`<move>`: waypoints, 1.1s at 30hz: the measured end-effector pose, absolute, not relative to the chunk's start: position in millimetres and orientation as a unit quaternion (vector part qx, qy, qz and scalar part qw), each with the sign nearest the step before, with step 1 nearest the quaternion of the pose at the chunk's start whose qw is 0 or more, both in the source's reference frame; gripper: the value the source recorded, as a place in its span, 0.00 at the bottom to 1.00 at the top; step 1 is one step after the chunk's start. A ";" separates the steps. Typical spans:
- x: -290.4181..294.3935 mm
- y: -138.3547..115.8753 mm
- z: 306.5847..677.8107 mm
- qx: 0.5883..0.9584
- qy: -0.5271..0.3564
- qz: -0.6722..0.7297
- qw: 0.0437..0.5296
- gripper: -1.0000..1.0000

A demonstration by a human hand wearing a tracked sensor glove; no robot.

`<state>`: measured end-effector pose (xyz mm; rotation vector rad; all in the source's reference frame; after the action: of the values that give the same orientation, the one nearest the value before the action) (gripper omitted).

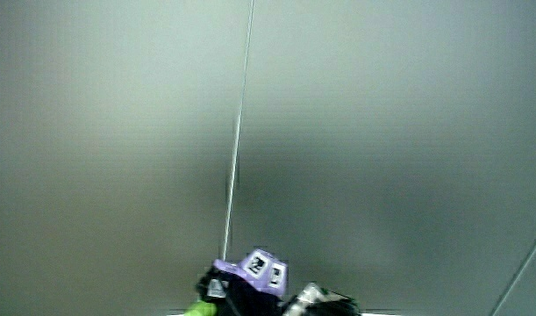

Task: Place green brick

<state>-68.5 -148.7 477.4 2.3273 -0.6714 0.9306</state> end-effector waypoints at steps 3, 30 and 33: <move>-72.3 -146.0 491.6 0.868 -0.241 0.333 0.279 0.50; -73.0 -128.3 531.7 0.893 -0.219 0.276 0.279 0.40; -74.5 -127.6 530.6 0.892 -0.228 0.271 0.281 0.35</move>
<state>-74.5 -127.6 530.6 2.3906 -0.6102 0.7270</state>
